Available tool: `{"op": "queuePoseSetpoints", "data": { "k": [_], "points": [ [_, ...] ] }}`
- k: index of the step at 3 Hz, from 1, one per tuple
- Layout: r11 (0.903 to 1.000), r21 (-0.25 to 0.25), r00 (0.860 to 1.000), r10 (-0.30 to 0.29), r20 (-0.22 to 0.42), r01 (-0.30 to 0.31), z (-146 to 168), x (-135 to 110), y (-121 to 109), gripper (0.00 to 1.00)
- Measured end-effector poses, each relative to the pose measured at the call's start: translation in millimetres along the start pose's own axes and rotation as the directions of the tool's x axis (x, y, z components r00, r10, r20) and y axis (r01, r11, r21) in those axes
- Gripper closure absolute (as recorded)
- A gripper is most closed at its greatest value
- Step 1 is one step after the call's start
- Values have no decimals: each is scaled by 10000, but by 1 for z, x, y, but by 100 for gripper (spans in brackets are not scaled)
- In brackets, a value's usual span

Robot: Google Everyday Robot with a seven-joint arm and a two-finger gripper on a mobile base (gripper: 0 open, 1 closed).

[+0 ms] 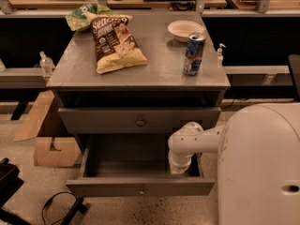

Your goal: Open middle drawer

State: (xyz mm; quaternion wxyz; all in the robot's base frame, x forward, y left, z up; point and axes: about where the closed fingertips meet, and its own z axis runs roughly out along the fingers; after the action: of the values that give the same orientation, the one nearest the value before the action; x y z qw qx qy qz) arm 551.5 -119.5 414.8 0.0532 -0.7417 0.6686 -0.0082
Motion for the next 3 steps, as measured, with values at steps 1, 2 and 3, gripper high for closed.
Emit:
{"op": "queuePoseSetpoints", "data": {
  "k": [1,2,3],
  "points": [
    [9988,393,9996,-280,80,277,10,6,-8,100],
    [9960,788,9989,-426,174,411,13,12,-17,100],
    [9969,655,9989,-442,167,430,16,12,-12,100]
  ]
}}
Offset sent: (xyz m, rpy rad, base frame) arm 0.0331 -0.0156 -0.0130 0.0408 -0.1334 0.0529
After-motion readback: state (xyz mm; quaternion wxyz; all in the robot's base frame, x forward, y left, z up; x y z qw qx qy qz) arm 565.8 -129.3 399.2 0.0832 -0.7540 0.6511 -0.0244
